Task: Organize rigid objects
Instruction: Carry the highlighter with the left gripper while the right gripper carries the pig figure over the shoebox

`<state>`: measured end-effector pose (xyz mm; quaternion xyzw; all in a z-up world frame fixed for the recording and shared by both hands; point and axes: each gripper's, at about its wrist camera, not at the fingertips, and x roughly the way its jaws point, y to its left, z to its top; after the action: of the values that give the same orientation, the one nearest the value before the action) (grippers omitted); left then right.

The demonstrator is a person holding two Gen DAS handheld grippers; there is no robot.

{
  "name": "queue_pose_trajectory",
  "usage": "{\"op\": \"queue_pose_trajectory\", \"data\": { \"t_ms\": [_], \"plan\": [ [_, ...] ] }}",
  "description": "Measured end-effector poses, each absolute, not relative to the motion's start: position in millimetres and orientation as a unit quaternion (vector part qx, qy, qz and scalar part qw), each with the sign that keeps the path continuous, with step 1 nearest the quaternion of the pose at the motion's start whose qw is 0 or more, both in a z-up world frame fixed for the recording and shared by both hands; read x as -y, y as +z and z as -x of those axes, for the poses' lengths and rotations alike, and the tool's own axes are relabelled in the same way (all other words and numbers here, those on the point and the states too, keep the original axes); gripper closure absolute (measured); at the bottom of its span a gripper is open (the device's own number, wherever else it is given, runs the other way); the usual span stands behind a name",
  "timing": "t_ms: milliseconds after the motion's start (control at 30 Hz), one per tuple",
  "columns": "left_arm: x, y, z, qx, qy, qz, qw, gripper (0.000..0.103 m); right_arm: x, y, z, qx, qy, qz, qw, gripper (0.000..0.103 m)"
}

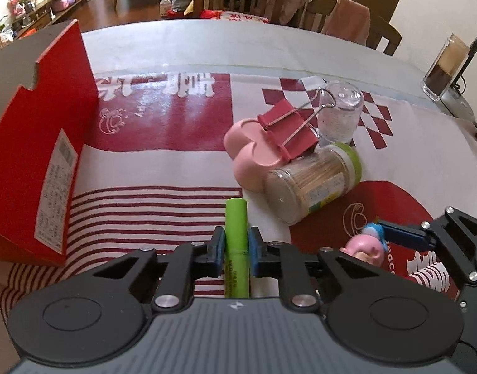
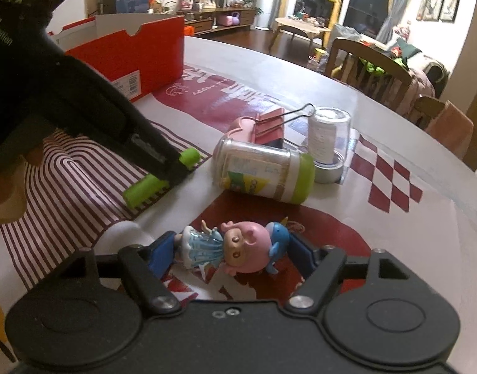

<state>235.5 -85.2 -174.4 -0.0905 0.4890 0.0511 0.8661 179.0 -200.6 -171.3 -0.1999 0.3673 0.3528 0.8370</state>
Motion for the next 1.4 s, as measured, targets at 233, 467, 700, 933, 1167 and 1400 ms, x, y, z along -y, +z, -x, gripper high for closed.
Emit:
{"op": "queue_pose_trajectory", "data": {
  "t_ms": [233, 467, 700, 933, 1167, 1400],
  "plan": [
    [80, -160, -228, -0.477, 0.052, 0.089, 0.873, 0.087, 210, -154, -177, -0.369, 0.340, 0.177, 0.847, 0.027],
    [75, -141, -217, -0.466, 0.041, 0.096, 0.878, 0.087, 214, -131, -166, -0.359, 0.345, 0.155, 0.853, 0.027],
    [65, -116, -198, -0.452, 0.031, 0.098, 0.886, 0.087, 209, -101, -151, -0.341, 0.353, 0.149, 0.858, 0.027],
    [43, -88, -179, -0.437, 0.033, 0.110, 0.892, 0.087, 190, -72, -139, -0.327, 0.359, 0.151, 0.861, 0.027],
    [11, -61, -162, -0.422, 0.029, 0.118, 0.898, 0.087, 163, -51, -128, -0.324, 0.368, 0.135, 0.861, 0.027],
    [-34, -42, -148, -0.409, 0.034, 0.124, 0.903, 0.087, 124, -32, -117, -0.305, 0.376, 0.144, 0.863, 0.026]
  ]
}}
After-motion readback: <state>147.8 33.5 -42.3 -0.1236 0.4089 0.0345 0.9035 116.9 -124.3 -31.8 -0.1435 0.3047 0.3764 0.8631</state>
